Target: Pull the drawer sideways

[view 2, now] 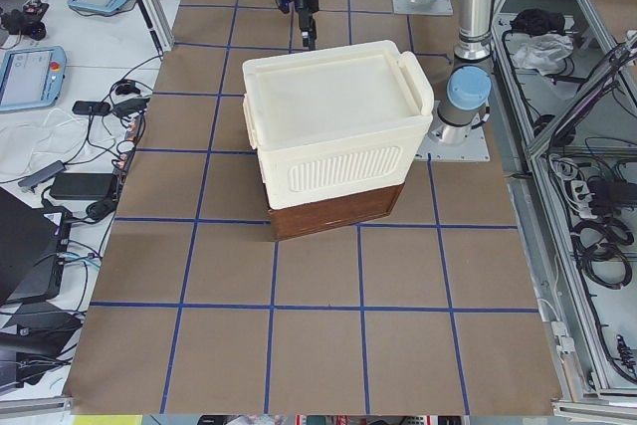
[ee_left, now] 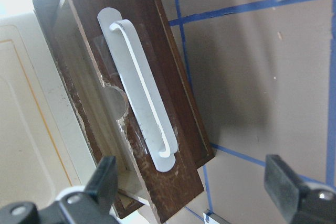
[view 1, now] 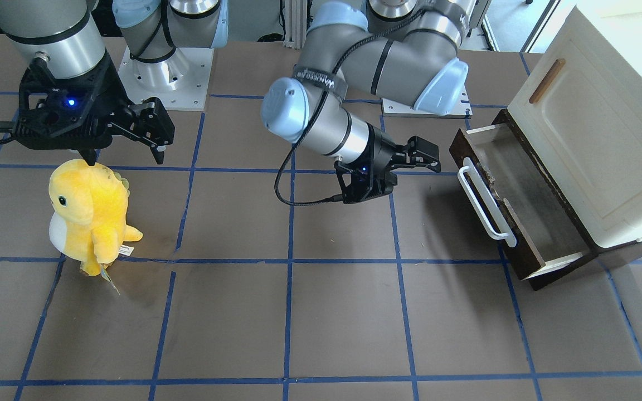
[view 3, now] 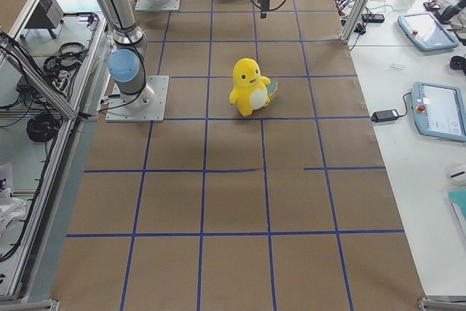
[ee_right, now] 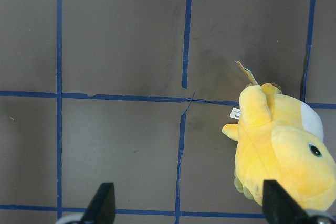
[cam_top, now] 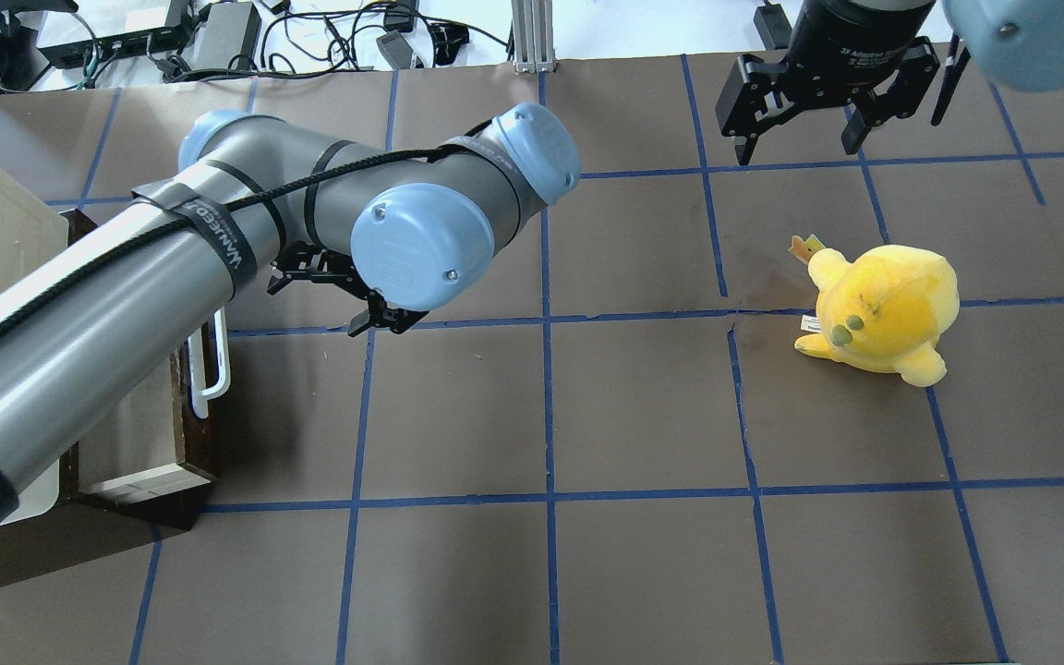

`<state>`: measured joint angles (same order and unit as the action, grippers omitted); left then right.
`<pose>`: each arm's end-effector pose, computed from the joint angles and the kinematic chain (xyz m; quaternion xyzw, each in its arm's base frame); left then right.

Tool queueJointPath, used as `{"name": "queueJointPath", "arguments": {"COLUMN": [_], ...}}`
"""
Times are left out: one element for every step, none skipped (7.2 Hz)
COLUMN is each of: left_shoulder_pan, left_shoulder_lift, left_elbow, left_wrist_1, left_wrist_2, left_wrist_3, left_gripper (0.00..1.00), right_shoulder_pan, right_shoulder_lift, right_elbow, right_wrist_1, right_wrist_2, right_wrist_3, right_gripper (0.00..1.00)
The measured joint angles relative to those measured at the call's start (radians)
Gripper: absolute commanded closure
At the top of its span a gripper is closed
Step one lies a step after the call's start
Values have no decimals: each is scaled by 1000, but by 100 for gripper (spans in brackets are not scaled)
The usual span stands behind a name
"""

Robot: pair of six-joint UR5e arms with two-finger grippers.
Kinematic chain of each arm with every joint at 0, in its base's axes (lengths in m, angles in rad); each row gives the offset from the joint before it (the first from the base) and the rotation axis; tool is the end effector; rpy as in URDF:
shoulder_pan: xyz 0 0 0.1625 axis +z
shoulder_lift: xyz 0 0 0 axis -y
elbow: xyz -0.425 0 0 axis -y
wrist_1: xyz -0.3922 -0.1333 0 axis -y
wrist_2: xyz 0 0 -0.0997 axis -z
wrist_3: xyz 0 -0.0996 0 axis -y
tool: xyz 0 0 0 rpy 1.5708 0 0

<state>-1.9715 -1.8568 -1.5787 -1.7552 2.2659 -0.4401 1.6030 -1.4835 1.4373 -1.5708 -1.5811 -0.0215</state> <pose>-0.2780 -0.4780 0.3428 0.0627 0.9149 0.0683 0.3930 0.1494 -0.5285 0.5091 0.0267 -0.9994 0.0231 0.0050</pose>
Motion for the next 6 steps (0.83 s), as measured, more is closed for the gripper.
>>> {"name": "queueJointPath", "arguments": {"left_shoulder_pan": [13,47,100,175,252,314], "left_shoulder_lift": [65,125,176,220,256,283], "left_elbow": [27,39,43,45,42,38], "left_wrist_1": [4,17,36,51,59,61], "left_wrist_2": [-118,-254,-390,-512,-606,-669], "left_wrist_3": [61,100,122,156,221,292], "left_gripper": [0,0,0,0,0,0], "right_shoulder_pan": [0,0,0,0,0,0], "right_shoulder_lift": [0,0,0,0,0,0], "right_elbow": [0,0,0,0,0,0], "right_wrist_1": [0,0,0,0,0,0], "right_wrist_2": [1,1,0,0,0,0], "right_wrist_3": [0,0,0,0,0,0], "right_gripper": [0,0,0,0,0,0]}}
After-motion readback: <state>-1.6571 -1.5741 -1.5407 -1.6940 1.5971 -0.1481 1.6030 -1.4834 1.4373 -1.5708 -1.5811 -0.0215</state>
